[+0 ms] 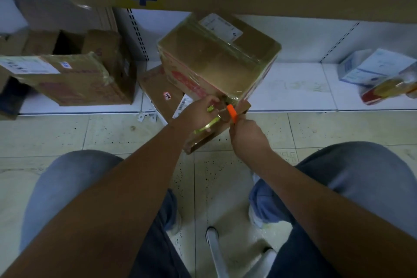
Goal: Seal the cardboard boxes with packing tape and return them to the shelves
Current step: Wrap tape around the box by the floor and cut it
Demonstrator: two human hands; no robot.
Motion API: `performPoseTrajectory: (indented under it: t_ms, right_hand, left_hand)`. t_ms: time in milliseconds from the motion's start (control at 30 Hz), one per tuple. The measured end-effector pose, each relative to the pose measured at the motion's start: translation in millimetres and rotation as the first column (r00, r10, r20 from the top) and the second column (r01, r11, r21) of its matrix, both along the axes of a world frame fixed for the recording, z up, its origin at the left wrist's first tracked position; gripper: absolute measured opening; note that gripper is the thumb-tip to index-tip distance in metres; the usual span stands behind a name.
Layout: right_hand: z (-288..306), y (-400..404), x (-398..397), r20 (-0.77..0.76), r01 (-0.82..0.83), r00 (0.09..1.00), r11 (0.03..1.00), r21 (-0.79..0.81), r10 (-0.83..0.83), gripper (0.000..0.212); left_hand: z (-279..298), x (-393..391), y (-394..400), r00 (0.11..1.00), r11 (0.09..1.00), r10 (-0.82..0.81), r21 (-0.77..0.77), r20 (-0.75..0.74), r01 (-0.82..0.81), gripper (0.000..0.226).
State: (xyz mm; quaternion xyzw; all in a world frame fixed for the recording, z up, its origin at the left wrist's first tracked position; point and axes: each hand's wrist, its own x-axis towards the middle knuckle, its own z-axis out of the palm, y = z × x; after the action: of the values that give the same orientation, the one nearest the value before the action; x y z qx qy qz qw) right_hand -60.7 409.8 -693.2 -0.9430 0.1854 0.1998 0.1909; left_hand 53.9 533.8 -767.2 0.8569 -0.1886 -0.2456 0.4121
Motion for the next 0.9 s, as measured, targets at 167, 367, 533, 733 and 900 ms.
performPoseTrajectory:
  t_ms: [167, 367, 533, 733, 900]
  right_hand:
    - [-10, 3, -3, -0.079, 0.074, 0.994, 0.997, 0.016, -0.072, 0.025]
    - [-9, -2, 3, -0.075, 0.08, 0.994, 0.997, 0.019, -0.079, 0.024]
    - [-7, -18, -7, -0.259, 0.045, 0.965, 0.999, 0.007, -0.042, 0.032]
    - [15, -30, 0, 0.006, -0.139, 0.99, 0.99, 0.011, 0.139, 0.016]
    - [17, -42, 47, 0.343, 0.047, 0.939, 0.997, -0.056, -0.025, 0.015]
  left_hand:
    - [1, 7, 2, 0.999, 0.994, -0.041, 0.1, -0.031, 0.044, 0.01]
    - [6, 18, -5, 0.995, 0.983, -0.095, 0.157, 0.001, 0.094, 0.018]
    - [11, 33, -1, 0.984, 0.934, -0.122, 0.351, 0.129, 0.07, 0.017]
    - [28, 50, 9, 0.998, 0.931, -0.03, 0.364, 0.061, 0.006, 0.008]
    - [35, 37, 24, 1.0, 0.962, 0.01, 0.273, 0.004, -0.011, 0.012]
